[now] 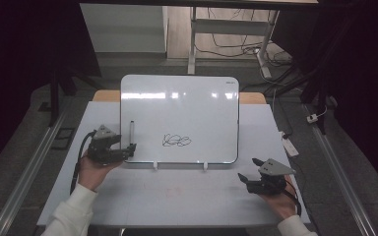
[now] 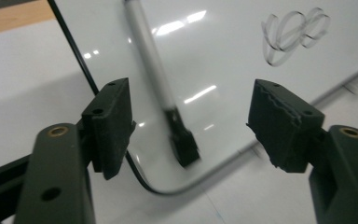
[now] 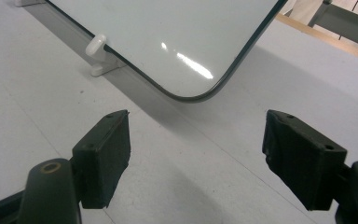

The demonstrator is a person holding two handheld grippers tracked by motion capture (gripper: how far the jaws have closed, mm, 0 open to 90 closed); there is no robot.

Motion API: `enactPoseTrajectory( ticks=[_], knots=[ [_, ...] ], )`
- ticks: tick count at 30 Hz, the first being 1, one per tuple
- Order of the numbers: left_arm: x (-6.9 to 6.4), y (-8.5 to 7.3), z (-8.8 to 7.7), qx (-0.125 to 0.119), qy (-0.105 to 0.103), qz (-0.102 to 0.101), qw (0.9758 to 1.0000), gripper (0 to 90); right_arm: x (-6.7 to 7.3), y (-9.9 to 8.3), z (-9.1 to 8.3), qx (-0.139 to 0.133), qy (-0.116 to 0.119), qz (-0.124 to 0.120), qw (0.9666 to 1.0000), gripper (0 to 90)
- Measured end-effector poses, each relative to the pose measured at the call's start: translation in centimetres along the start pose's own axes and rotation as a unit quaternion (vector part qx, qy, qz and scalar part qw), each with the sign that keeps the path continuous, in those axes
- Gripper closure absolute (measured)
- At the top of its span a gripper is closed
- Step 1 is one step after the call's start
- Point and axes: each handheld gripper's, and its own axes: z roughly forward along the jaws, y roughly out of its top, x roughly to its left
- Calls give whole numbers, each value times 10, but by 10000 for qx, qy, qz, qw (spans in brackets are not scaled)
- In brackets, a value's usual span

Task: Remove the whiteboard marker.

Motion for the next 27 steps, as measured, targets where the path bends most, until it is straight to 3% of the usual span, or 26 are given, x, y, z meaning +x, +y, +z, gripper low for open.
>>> enactPoseTrajectory(
  ticks=[8, 14, 21, 25, 27],
  knots=[
    [0, 15, 22, 56, 283, 124, 9995, 463, 2, 1, 0, -18, -36, -53, 10000, 231],
    [-2, 17, 28, 123, 528, 180, 9984, 577, 4, 2, 0, -37, -88, -79, 9999, 231],
    [-4, 17, 32, 149, 607, 184, 9979, 712, 7, 5, -2, -97, -142, -128, 9998, 235],
    [-6, 16, 36, 152, 317, 119, 9993, 807, 9, 7, -2, -123, -149, -179, 9997, 237],
    [-11, 16, 37, 117, 436, 259, 9986, 818, 11, 8, -2, -154, -150, -177, 9996, 244]
  ],
)
